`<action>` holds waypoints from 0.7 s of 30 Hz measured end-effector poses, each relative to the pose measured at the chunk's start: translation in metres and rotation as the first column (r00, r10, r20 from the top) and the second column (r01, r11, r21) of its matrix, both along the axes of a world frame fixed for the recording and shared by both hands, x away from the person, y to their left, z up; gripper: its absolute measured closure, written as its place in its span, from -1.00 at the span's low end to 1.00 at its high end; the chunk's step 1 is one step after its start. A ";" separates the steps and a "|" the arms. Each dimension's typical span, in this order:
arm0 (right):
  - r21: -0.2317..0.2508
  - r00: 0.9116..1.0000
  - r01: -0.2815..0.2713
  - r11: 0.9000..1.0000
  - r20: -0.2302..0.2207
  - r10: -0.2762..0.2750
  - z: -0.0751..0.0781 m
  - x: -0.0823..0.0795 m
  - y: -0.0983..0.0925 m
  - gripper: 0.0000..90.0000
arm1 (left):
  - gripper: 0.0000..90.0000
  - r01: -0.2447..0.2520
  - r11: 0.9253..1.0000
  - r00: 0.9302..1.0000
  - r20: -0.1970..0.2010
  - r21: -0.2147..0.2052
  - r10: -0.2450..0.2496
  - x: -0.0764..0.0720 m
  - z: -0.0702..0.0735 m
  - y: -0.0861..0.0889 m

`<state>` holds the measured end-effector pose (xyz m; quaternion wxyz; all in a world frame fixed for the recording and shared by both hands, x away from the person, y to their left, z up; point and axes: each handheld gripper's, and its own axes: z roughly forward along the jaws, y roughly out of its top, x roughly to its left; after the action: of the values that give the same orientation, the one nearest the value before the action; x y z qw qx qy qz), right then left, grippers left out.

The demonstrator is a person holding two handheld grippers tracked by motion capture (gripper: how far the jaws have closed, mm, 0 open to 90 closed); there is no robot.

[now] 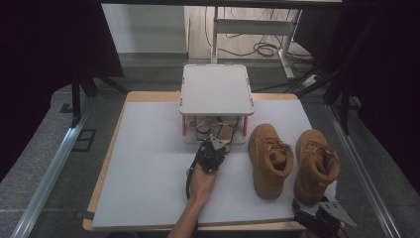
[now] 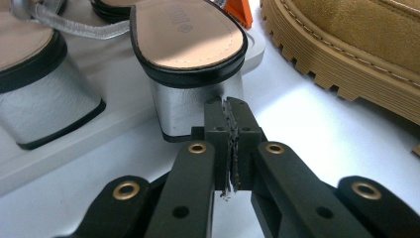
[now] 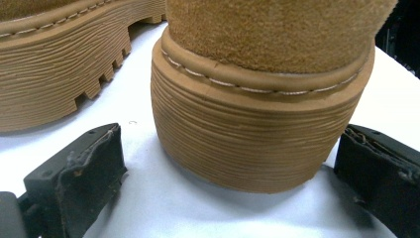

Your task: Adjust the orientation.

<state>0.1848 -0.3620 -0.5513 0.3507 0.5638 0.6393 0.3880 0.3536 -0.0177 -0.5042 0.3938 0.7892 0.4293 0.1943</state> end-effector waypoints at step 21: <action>0.000 1.000 0.000 1.000 0.000 0.000 0.000 0.000 0.000 -1.00 | 0.98 0.001 0.996 0.999 0.032 0.087 -0.004 0.027 0.001 -0.018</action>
<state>0.1848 -0.3620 -0.5513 0.3507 0.5636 0.6392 0.3883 0.3810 -0.0353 -0.5029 0.3660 0.8030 0.4131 0.2249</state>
